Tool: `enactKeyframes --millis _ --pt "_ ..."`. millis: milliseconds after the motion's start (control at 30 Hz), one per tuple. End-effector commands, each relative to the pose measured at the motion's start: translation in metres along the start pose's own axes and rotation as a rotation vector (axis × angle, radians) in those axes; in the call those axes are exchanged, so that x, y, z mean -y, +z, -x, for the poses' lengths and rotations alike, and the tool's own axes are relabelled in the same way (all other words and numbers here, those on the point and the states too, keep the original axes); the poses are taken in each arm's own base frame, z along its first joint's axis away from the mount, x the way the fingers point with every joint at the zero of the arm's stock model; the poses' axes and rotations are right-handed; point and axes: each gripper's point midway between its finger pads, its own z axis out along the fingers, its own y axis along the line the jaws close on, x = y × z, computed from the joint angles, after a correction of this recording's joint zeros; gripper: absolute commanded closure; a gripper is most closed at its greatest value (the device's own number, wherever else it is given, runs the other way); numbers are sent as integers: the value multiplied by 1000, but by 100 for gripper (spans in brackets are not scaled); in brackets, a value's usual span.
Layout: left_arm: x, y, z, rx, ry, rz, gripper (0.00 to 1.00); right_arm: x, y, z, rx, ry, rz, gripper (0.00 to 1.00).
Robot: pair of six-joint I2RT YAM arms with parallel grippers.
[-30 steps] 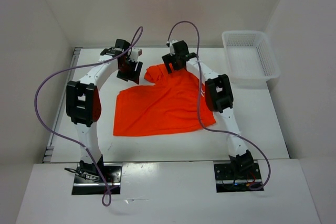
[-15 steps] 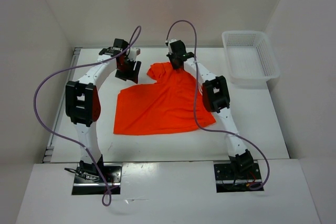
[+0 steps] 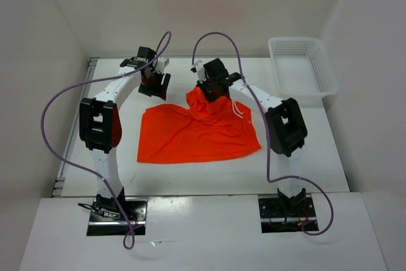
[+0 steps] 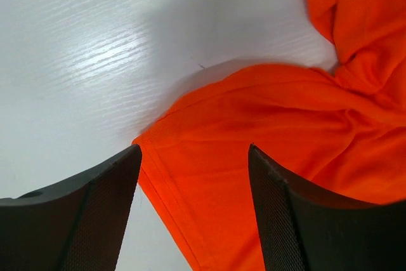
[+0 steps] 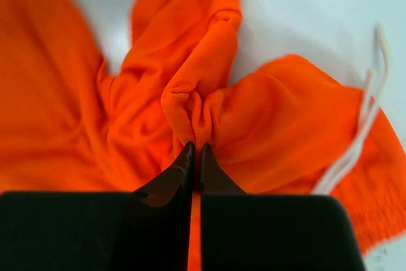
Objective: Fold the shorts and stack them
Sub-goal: Fold the shorts
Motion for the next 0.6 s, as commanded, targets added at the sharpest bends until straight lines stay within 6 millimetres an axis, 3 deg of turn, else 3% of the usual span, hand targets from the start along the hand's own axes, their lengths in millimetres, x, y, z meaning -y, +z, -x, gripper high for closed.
enactKeyframes --millis 0,33,67,133,167,233,400,433,500,533,567 --pt "5 -20 34 113 15 -31 24 -13 -39 3 113 -85 63 100" --pt "4 -18 39 119 16 -31 23 -22 -63 18 189 -127 79 100" --pt "9 -14 40 116 17 -58 23 -42 -63 -6 158 -171 119 100" --pt "18 -9 41 112 25 -93 23 -62 -80 -14 190 -256 158 97" --pt "21 -8 40 103 25 -115 23 -79 -77 -34 155 -286 196 93" --pt "36 0 36 77 44 -140 23 -89 -74 -64 72 -290 239 83" --pt "55 4 31 59 79 -152 23 -98 -82 -112 -3 -454 300 69" --pt "67 7 31 56 100 -164 23 -98 -84 -122 -24 -464 306 62" --pt "77 14 33 51 120 -167 23 -95 -90 -116 -4 -466 286 51" --pt "83 17 40 61 132 -173 22 -94 -97 -108 24 -468 278 42" --pt "97 20 42 64 156 -186 22 -94 -103 -103 43 -469 273 26"
